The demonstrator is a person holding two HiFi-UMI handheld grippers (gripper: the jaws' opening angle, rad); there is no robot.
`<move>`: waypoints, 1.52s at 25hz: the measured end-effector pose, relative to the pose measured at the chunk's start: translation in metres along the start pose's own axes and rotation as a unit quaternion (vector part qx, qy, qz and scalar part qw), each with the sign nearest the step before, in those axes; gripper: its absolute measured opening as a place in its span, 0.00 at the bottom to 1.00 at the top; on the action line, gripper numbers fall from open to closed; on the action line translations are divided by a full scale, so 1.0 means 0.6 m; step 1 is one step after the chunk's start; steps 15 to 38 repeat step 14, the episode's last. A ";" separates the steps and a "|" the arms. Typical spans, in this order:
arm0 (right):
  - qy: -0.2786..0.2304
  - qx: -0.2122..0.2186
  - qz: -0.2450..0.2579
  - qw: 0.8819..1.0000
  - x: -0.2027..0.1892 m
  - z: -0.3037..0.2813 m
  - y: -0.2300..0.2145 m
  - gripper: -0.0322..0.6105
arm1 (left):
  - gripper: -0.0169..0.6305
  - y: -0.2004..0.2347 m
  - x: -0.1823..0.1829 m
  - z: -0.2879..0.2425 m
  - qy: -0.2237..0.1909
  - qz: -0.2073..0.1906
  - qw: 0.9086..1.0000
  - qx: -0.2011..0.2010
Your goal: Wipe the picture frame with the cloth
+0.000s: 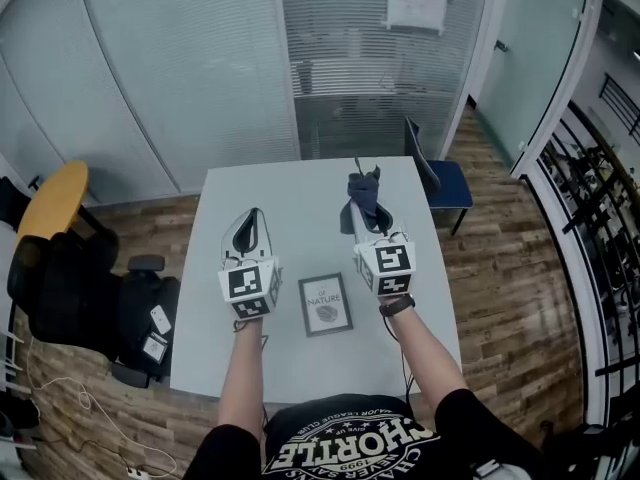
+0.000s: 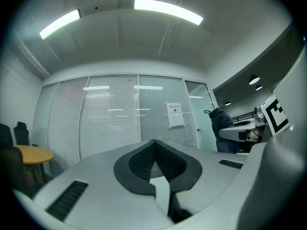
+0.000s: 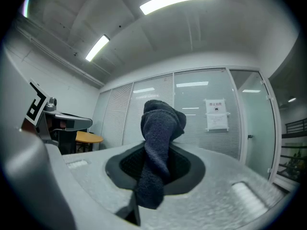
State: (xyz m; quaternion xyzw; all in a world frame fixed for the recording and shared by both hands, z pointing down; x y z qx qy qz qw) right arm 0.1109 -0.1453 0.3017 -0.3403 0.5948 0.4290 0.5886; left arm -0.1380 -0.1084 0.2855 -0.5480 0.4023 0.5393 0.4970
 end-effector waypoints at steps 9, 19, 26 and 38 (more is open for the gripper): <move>0.030 0.017 -0.005 0.999 -0.031 0.003 0.040 0.17 | 0.03 -0.009 -0.034 0.012 0.030 0.034 0.999 -0.008; 0.052 0.029 -0.008 0.998 -0.063 0.003 0.067 0.17 | 0.03 -0.006 -0.065 0.022 0.044 0.047 0.998 -0.013; 0.052 0.029 -0.008 0.998 -0.063 0.003 0.067 0.17 | 0.03 -0.006 -0.065 0.022 0.044 0.047 0.998 -0.013; 0.052 0.029 -0.008 0.998 -0.063 0.003 0.067 0.17 | 0.03 -0.006 -0.065 0.022 0.044 0.047 0.998 -0.013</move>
Point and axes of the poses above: the fingertips, and each gripper's own axes: z backward along the fingers, y to its left, x out of its top, the point moved 8 cm from there along z, backward along the fingers, and after that the axes turned 1 degree about -x, right-handed, at the moved point
